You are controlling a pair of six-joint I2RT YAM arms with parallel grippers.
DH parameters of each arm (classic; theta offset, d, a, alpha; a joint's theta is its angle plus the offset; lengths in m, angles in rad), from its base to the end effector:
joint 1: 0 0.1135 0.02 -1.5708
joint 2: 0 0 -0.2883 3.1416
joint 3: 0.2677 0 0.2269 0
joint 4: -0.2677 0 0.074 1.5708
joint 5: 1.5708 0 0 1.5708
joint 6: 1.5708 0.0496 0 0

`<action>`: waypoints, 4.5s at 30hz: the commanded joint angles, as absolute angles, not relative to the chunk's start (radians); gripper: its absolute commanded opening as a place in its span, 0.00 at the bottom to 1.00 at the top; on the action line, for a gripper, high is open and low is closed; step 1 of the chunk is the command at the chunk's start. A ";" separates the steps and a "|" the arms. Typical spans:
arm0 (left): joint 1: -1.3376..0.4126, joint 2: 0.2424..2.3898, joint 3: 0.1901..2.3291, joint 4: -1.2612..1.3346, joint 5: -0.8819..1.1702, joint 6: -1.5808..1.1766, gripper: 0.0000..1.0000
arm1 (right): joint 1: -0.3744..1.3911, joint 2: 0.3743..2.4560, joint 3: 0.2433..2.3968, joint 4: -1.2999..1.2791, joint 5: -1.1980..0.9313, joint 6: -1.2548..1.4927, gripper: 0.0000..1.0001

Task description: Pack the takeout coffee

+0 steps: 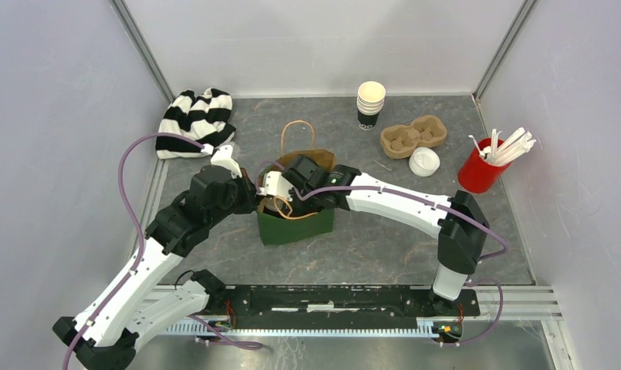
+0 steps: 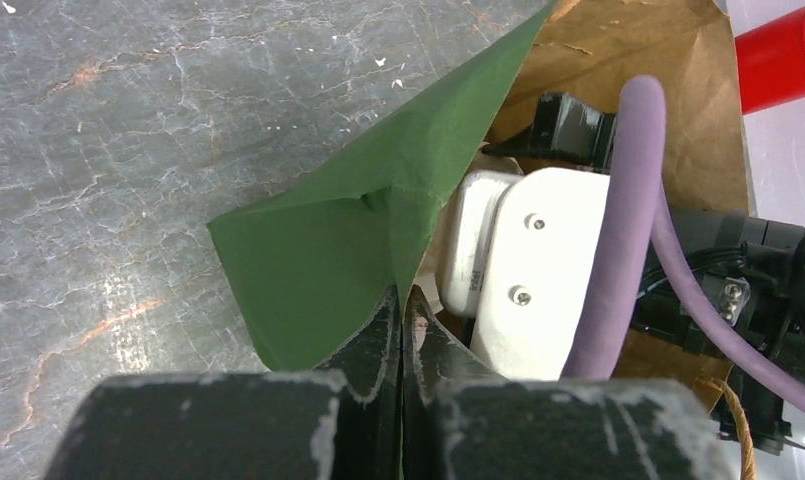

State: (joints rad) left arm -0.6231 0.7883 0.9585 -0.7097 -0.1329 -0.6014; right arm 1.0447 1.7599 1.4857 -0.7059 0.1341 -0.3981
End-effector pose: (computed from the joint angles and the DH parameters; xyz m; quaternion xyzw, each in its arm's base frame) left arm 0.1077 -0.0693 0.3509 -0.0233 0.8684 -0.2355 0.4358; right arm 0.1914 0.3164 0.2929 -0.6158 0.7296 0.0315 0.2957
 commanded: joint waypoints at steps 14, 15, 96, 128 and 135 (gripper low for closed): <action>-0.624 0.782 0.967 -0.683 -0.162 -0.693 0.02 | 1.071 1.725 1.703 -0.959 0.067 -0.185 0.98; -0.625 0.785 0.968 -0.683 -0.159 -0.693 0.02 | 1.071 1.722 1.710 -0.968 0.075 -0.176 0.98; -0.626 0.762 1.400 -0.901 -0.010 -0.354 1.00 | -0.032 1.605 1.699 -0.812 0.373 -0.152 0.65; -0.626 0.800 1.635 -1.101 -0.164 -0.290 1.00 | 0.055 1.580 1.718 -0.798 0.652 -0.164 0.00; -0.626 0.778 1.632 -1.059 -0.103 -0.316 1.00 | 0.062 1.382 1.885 -0.941 0.221 -0.055 0.00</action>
State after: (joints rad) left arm -0.6239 0.7856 1.6283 -1.0847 -0.1364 -0.3130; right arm 0.0689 1.5352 1.7958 -0.8799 0.4992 -0.1329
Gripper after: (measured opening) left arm 0.994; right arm 0.006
